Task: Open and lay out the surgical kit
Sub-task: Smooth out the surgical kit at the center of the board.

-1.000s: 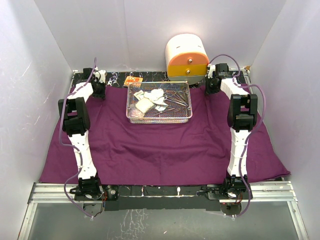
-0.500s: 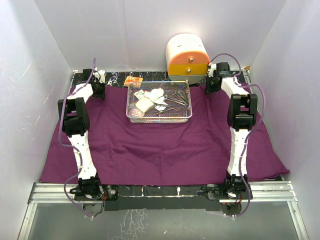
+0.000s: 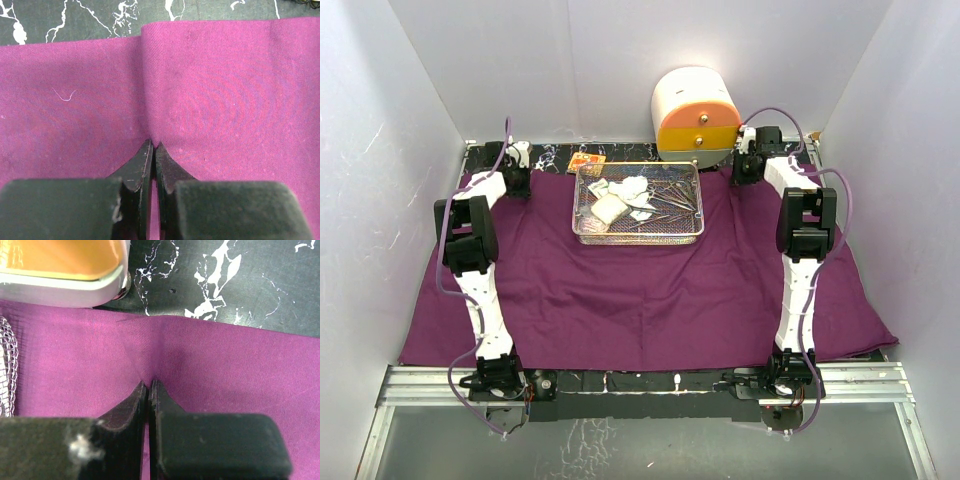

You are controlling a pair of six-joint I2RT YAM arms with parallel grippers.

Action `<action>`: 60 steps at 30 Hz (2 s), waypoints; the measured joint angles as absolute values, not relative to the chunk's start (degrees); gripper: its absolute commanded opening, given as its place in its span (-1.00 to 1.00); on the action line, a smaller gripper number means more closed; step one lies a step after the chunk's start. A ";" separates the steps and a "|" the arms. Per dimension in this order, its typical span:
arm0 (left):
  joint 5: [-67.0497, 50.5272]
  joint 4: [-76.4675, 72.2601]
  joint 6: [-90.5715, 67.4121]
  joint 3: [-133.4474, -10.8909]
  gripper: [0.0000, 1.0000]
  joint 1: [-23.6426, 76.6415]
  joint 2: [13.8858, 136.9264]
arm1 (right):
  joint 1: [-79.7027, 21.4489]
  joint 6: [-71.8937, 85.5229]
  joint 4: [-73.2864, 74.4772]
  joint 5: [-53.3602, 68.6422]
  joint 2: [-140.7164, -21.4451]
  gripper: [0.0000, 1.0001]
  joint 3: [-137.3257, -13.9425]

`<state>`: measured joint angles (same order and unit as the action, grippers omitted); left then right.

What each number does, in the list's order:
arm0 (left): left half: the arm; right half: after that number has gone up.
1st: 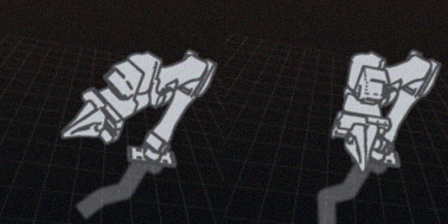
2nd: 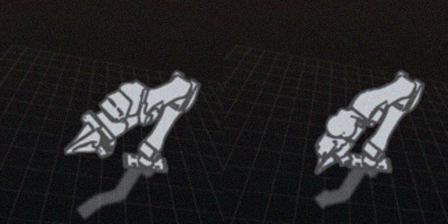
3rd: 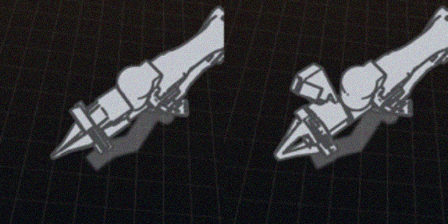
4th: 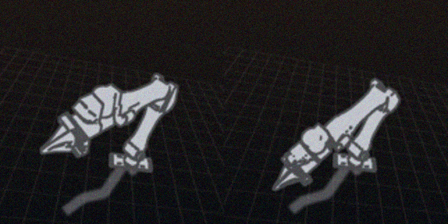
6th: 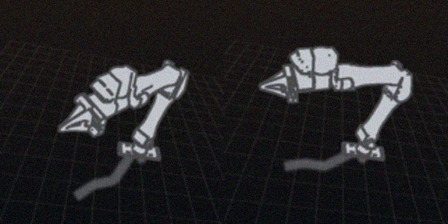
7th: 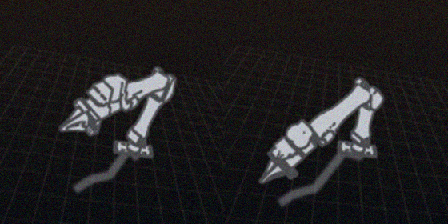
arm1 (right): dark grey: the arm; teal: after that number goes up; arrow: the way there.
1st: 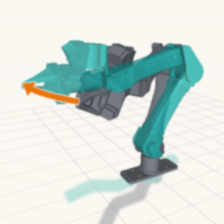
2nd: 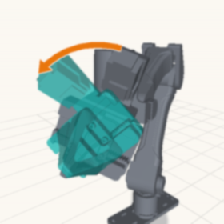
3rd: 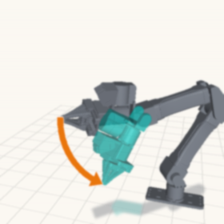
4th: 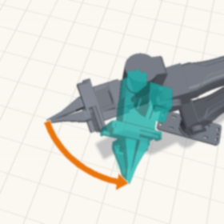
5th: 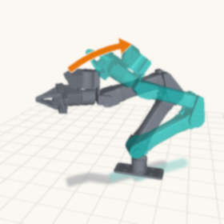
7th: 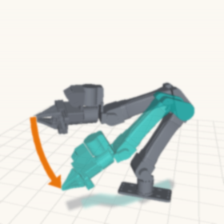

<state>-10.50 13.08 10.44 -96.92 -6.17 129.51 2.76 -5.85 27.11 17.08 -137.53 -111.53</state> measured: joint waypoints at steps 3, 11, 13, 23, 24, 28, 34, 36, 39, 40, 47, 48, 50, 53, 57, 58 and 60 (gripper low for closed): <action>-10.57 11.94 10.22 -95.85 -1.00 -6.22 128.99 | 3.05 -6.00 24.75 17.98 -136.59 -0.90 -109.32; -10.52 10.68 9.89 -94.50 -0.70 -6.22 128.38 | 3.40 -7.35 21.21 17.89 -134.98 -0.43 -106.04; -10.33 10.55 9.80 -94.21 -0.58 -6.31 128.16 | 3.81 -8.03 21.15 17.41 -134.74 -0.29 -105.84; -8.23 10.70 9.91 -94.15 -0.17 -6.44 128.01 | 8.01 -10.50 26.65 17.78 -134.63 0.18 -108.07; -8.01 10.70 9.91 -94.15 -0.15 -6.50 128.01 | 8.69 -10.59 27.59 18.39 -134.76 0.20 -108.55; -7.73 10.68 9.87 -94.15 -0.09 -6.92 128.01 | 10.66 -10.66 30.57 21.80 -135.52 0.22 -110.69; -7.66 11.42 10.11 -95.15 0.05 -8.27 128.42 | 11.60 -12.32 32.60 24.88 -135.61 0.26 -111.18; -7.55 12.10 10.26 -96.27 0.11 -8.97 129.01 | 11.70 -12.86 32.82 25.74 -135.59 0.29 -111.11; -7.44 13.34 10.46 -98.24 0.20 -10.11 130.02 | 11.75 -13.69 33.17 26.48 -135.13 0.35 -110.65; -7.40 13.85 10.50 -98.83 0.24 -10.46 130.30 | 11.75 -13.91 33.19 26.57 -134.89 0.36 -110.19; -7.22 15.20 10.79 -99.79 0.49 -12.32 130.52 | 11.75 -16.67 35.16 24.53 -131.50 0.45 -105.97; -7.22 15.33 10.85 -99.61 0.53 -12.49 130.37 | 11.75 -16.95 35.46 23.68 -131.02 0.46 -105.34; -7.27 15.29 11.00 -98.08 0.60 -12.80 129.27 | 11.81 -17.89 35.90 22.31 -130.23 0.47 -104.07; -7.57 15.00 11.35 -93.43 0.64 -13.19 126.04 | 11.90 -18.61 35.62 20.71 -129.40 0.47 -102.63; -8.36 15.18 11.81 -87.70 0.65 -13.41 122.04 | 12.03 -19.62 34.87 19.11 -128.68 0.47 -101.23; -8.58 14.79 12.05 -86.54 0.65 -13.41 121.34 | 12.03 -19.79 34.65 18.68 -128.62 0.47 -101.03; -8.78 13.72 12.75 -84.29 0.65 -13.43 120.09 | 12.03 -20.51 34.20 17.43 -128.49 0.47 -100.64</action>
